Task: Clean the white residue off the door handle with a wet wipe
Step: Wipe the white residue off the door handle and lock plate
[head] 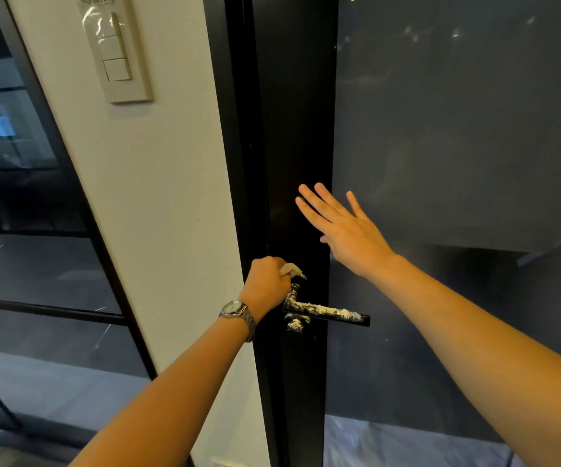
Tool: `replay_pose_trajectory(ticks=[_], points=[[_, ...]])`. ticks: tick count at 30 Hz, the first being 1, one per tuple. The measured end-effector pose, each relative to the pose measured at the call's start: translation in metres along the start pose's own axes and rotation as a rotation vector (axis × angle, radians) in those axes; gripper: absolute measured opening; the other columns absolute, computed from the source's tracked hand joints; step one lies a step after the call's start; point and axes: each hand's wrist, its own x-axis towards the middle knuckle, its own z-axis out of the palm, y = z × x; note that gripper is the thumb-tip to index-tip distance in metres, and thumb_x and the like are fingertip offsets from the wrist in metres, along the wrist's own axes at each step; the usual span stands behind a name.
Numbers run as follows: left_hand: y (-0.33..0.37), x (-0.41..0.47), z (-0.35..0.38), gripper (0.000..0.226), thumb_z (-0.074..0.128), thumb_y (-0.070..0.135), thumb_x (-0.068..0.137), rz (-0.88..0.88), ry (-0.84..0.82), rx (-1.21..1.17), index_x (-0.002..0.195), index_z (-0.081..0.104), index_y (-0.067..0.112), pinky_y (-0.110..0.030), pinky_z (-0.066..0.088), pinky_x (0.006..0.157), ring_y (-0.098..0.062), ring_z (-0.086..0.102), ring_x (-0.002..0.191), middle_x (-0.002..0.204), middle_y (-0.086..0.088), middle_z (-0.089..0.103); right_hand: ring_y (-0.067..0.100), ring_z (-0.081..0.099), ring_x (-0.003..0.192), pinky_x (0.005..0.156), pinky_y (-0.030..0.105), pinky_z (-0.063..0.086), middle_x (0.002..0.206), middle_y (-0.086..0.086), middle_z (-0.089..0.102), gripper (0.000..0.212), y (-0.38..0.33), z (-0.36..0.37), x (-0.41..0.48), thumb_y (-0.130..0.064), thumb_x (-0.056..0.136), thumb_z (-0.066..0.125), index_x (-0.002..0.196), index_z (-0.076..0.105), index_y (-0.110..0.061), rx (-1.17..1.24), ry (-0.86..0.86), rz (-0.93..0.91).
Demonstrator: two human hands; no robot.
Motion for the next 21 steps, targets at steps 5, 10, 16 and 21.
replay_pose_trajectory(ticks=[5, 10, 16, 21], points=[[-0.004, 0.001, -0.008, 0.022, 0.05, 0.01, 0.092, 0.119, -0.061, -0.032, 0.103, 0.068, 0.003, -0.006, 0.039, 0.047, -0.009, 0.046, 0.053, 0.079, -0.009, 0.062, 0.016, -0.012, 0.141, 0.11, 0.05, -0.002, 0.156, -0.004, -0.005, 0.085, -0.001, 0.006, 0.001, -0.002, 0.085, 0.059, 0.148, 0.006, -0.02, 0.006, 0.021, 0.004], [-0.007, 0.006, -0.011, 0.018, 0.052, 0.01, 0.09, 0.053, 0.041, 0.01, 0.089, 0.066, -0.002, -0.006, 0.038, 0.046, -0.006, 0.041, 0.048, 0.064, -0.001, 0.053, 0.017, -0.011, 0.142, 0.11, 0.05, -0.003, 0.155, -0.003, -0.006, 0.084, 0.0, 0.008, 0.001, -0.005, 0.085, 0.059, 0.148, 0.006, -0.019, 0.026, 0.027, -0.003], [0.013, 0.005, 0.014, 0.02, 0.054, 0.012, 0.09, 0.14, -0.03, 0.144, 0.102, 0.066, 0.001, -0.017, 0.042, 0.069, -0.022, 0.06, 0.083, 0.103, -0.008, 0.059, 0.017, -0.011, 0.142, 0.11, 0.051, -0.004, 0.156, -0.003, -0.004, 0.083, 0.002, 0.01, 0.002, -0.009, 0.086, 0.06, 0.148, 0.006, -0.019, 0.007, 0.041, -0.008], [0.005, 0.008, -0.004, 0.02, 0.054, 0.013, 0.09, 0.05, 0.089, 0.048, 0.09, 0.065, -0.003, -0.008, 0.039, 0.05, -0.009, 0.048, 0.054, 0.069, 0.001, 0.057, 0.019, -0.009, 0.142, 0.11, 0.053, 0.0, 0.157, -0.001, -0.001, 0.084, 0.003, 0.014, 0.003, -0.013, 0.085, 0.061, 0.148, 0.007, -0.018, -0.028, 0.054, -0.011]])
